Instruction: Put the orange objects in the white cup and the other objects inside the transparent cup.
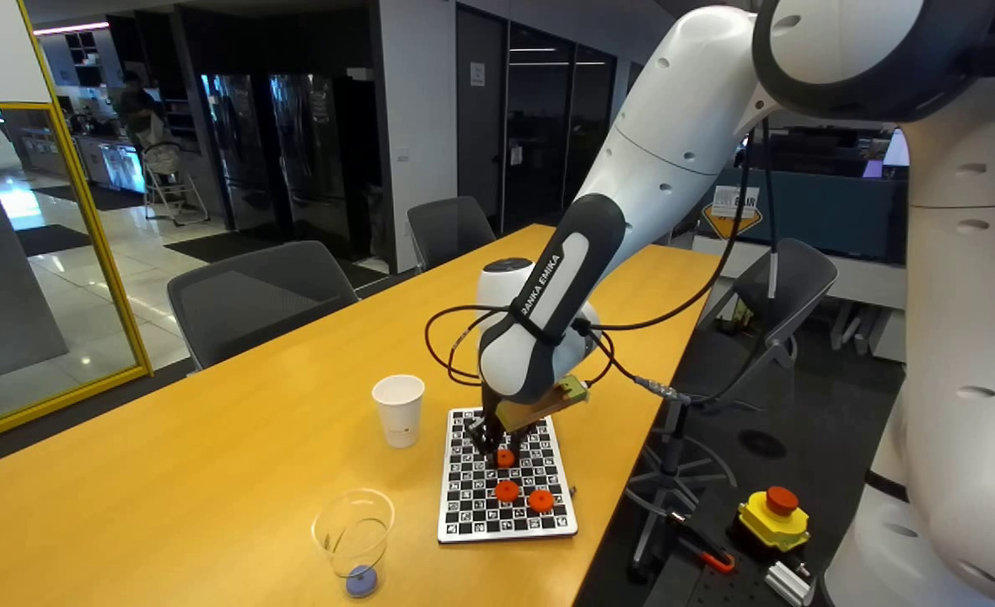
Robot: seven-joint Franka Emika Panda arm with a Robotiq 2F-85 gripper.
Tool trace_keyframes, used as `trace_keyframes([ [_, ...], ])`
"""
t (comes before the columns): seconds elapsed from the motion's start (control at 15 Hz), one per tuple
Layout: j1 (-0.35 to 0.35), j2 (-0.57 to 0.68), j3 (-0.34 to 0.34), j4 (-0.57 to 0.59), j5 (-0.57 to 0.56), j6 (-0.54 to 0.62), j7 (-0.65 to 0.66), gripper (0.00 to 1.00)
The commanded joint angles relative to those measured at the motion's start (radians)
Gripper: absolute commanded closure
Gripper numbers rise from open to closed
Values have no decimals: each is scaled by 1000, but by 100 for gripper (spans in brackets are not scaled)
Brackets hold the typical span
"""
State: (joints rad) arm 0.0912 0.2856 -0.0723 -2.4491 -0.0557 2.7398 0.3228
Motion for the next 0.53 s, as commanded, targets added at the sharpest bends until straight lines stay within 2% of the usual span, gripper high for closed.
trace_keyframes([
  [0.0,4,-9,-5,17,-7,18,-1,76],
  [0.2,-6,-29,16,64,8,-10,-49,76],
  [0.47,-7,-27,39,182,16,-57,-86,76],
])
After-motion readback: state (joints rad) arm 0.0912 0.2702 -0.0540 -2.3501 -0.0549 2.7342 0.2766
